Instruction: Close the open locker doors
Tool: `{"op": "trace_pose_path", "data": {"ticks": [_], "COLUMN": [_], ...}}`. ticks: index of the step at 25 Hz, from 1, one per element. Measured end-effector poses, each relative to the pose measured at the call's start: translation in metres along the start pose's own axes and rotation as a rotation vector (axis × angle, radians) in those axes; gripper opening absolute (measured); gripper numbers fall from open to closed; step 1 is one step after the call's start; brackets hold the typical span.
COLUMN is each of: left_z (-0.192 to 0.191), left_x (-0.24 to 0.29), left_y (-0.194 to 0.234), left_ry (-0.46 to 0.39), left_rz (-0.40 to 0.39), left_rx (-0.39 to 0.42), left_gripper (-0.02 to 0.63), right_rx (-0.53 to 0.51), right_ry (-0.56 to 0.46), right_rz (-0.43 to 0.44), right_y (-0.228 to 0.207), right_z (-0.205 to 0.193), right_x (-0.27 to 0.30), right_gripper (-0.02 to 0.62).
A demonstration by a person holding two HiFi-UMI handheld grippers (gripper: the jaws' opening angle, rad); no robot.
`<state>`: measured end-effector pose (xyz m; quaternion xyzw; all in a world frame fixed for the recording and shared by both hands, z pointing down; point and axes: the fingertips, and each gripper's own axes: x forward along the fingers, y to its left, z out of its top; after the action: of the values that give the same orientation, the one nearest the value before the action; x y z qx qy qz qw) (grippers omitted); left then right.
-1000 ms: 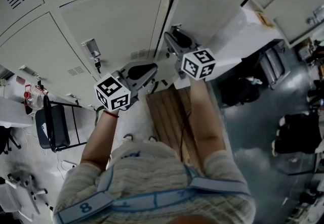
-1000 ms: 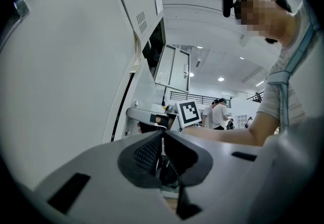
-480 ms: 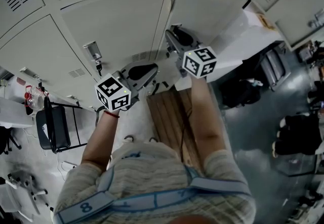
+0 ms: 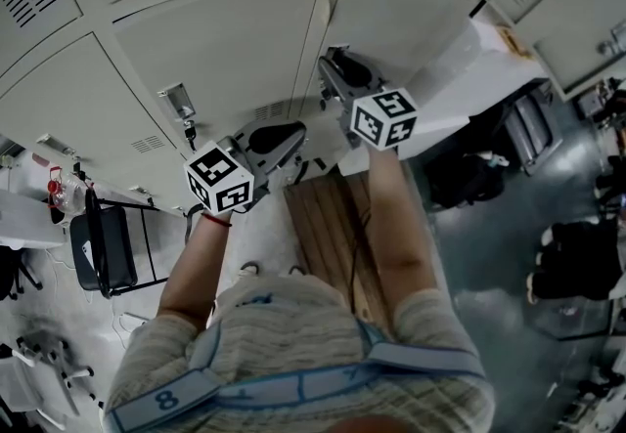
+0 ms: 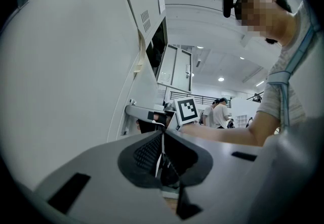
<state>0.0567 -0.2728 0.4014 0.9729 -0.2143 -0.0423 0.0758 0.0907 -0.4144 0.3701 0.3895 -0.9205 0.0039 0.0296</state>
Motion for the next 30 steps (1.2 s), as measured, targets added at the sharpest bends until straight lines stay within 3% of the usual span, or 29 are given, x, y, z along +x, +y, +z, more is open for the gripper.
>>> {"op": "trace_pose_path", "data": {"ticks": [6,12,19,30], "left_z": [0.001,-0.005,0.004,0.014], "left_x": [0.002,0.006,0.004,-0.001], "left_y": [0.001,-0.001,-0.003,-0.003], "left_ry": [0.001,0.057,-0.014,-0.058], "left_rz": [0.002,0.013,-0.020,-0.021], "left_rx": [0.009,0.073,-0.019,-0.062], "left_gripper": [0.005,0.005,0.005,0.005], "right_rx": [-0.005,-0.005,-0.003,0.012], "right_ry": [0.004,0.003,0.005,0.010], "right_rz": [0.003,0.002,0.000,-0.010], "right_y": [0.000,0.000,0.000,0.000], "right_z": [0.000,0.000,0.000,0.000], "right_x": [0.000,0.000,-0.001,-0.001], "right_gripper": [0.105,0.105,0.104,0.106]}}
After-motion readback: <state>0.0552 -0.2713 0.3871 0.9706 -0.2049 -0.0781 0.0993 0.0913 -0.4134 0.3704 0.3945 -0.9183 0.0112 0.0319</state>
